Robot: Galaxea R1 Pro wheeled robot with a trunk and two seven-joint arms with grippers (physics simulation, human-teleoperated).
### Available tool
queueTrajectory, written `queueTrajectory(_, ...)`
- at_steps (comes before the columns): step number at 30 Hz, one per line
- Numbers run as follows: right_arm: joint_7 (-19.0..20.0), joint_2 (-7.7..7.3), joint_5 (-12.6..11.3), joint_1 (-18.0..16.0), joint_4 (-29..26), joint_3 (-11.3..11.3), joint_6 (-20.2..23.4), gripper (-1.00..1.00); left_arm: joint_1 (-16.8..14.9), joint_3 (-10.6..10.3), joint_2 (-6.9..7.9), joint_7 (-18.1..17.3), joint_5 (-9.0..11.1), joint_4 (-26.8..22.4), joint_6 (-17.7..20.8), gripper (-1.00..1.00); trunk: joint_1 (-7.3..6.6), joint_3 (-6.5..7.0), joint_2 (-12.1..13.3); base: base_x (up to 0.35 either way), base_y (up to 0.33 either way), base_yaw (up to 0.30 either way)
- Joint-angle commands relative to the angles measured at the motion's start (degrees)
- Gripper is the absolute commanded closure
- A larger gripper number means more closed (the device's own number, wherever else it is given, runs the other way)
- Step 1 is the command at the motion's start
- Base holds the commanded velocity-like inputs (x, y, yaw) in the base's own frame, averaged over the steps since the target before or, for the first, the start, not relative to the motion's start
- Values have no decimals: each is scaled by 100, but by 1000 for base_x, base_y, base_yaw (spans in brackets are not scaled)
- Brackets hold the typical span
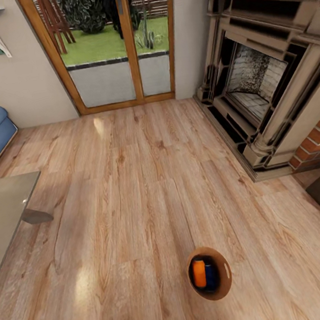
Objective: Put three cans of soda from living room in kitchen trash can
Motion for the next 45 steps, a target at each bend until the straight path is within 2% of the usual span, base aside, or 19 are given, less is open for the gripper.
queueTrajectory(1,0,1,-31,0,31,-4,-27,-100,40,0,6,0,2,22,-23,-100,-23,25,42,0,0,0)
queueTrajectory(7,-1,-18,-125,0,352,-34,-113,-100,291,-5,4,1,-28,53,-55,-100,-154,177,282,0,0,0)
queueTrajectory(21,-15,-31,-144,0,474,-41,-129,-100,767,-9,3,17,-52,60,-74,-100,-462,547,844,0,0,0)
queueTrajectory(29,-518,3,-116,0,491,26,-133,-100,830,-9,3,58,-56,65,-79,-100,-638,757,1165,0,0,0)
queueTrajectory(45,-596,7,-61,0,494,78,-134,-100,840,-30,-53,74,-73,60,-80,-100,-989,1110,1806,0,0,0)
